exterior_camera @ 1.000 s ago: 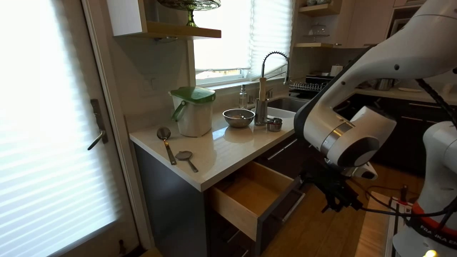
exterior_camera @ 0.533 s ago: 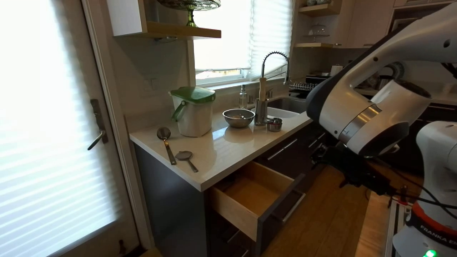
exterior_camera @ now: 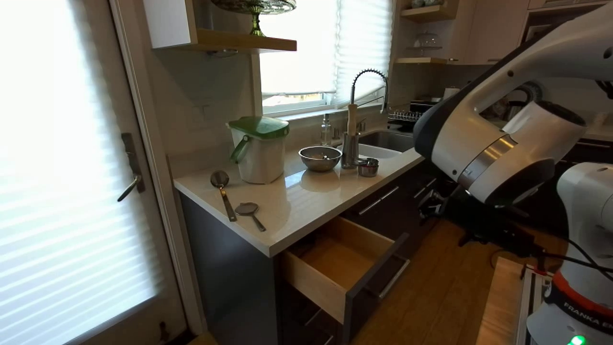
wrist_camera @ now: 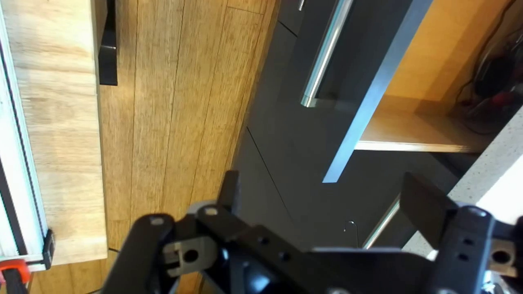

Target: Open the top drawer

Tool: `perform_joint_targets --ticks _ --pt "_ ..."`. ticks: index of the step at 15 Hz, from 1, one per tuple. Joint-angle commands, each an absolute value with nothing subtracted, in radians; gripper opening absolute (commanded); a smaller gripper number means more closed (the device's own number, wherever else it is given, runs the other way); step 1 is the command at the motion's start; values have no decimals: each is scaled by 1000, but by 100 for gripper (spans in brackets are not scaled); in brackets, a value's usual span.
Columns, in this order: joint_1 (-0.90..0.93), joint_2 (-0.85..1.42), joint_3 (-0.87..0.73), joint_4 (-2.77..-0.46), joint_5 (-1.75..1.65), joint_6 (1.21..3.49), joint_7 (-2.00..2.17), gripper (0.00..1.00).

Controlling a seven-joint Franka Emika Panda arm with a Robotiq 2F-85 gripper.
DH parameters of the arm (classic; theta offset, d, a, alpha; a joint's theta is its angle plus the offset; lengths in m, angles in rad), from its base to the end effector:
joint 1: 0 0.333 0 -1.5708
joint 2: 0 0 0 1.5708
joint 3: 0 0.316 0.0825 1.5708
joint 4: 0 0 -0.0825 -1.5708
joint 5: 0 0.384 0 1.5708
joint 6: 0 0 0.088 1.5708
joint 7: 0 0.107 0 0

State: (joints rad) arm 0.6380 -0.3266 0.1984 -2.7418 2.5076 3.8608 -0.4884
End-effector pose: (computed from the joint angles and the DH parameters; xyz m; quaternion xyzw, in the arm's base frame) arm 0.2126 0.1116 0.3403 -0.7617 0.6035 -0.2332 0.0328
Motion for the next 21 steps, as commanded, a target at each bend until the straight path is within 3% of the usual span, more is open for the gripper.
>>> perform_joint_targets --ticks 1,15,19,21 --pt "633 -313 197 -2735 2501 3886 -540 100" --pt "438 -49 125 -2249 2474 3987 -1240 100" --pt "374 -48 144 -2201 2580 3882 -1516 100" --pt "356 -41 170 -2205 2527 3909 -1438 100"
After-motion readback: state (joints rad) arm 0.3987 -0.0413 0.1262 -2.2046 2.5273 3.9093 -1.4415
